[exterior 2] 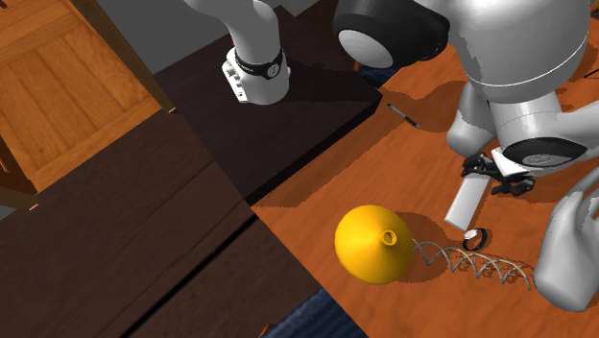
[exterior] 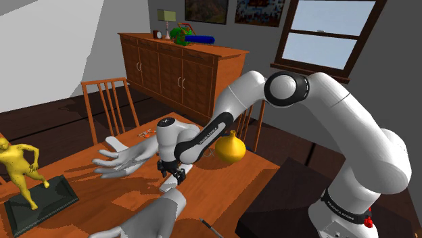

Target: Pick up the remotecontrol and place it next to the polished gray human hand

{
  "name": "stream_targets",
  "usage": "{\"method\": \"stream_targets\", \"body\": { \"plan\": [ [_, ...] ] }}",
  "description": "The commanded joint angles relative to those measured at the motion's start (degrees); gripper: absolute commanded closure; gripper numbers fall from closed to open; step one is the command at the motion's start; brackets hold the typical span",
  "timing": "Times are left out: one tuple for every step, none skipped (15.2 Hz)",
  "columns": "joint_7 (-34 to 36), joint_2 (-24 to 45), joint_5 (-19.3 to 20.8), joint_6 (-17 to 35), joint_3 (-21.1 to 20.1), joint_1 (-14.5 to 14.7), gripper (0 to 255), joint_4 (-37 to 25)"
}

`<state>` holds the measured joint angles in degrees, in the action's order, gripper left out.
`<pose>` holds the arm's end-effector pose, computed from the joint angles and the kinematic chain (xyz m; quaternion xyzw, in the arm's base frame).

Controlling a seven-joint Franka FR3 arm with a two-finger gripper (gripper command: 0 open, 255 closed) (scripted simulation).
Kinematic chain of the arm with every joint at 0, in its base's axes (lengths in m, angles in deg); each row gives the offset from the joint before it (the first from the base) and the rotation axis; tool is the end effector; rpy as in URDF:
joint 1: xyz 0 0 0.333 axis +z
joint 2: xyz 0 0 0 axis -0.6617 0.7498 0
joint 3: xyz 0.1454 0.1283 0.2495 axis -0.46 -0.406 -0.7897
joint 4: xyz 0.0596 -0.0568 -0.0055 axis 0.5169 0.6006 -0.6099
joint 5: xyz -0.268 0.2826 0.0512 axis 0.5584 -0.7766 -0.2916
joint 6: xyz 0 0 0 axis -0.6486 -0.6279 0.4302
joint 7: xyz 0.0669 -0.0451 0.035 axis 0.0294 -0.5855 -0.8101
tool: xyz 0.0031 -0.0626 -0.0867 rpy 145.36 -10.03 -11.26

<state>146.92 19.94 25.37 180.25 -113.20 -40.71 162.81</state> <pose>0.6107 0.2975 0.0936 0.7984 -0.6019 0.0020 0.0167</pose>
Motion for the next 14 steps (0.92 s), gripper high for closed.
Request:
{"method": "stream_targets", "body": {
  "plan": [
    [0.0,0.0,0.0,0.0,0.0,0.0,0,0.0],
    [0.0,0.0,0.0,0.0,0.0,0.0,0,0.0],
    [0.0,0.0,0.0,0.0,0.0,0.0,0,0.0],
    [-0.2,-1.5,-0.5,-0.8,-0.7,-0.5,0,0.7],
    [-0.4,-2.9,-1.1,-1.7,-1.3,-1.0,0,1.4],
    [-0.7,-4.3,-1.7,-2.6,-2.0,-1.4,0,1.9],
    [-0.9,-5.4,-2.1,-3.4,-2.6,-1.8,0,2.3],
    [-0.9,-5.4,-2.1,-3.4,-2.6,-1.8,0,2.3],
    [-0.9,-5.4,-2.1,-3.4,-2.6,-1.8,0,2.3],
    [-0.9,-5.4,-2.1,-3.4,-2.6,-1.8,0,2.3],
    [-0.9,-5.4,-2.1,-3.4,-2.6,-1.8,0,2.3],
    [-0.9,-5.4,-2.1,-3.4,-2.6,-1.8,0,2.3],
    [-0.9,-5.4,-2.1,-3.4,-2.6,-1.8,0,2.3],
    [-0.9,-5.4,-2.1,-3.4,-2.6,-1.8,0,2.3]
  ]
}}
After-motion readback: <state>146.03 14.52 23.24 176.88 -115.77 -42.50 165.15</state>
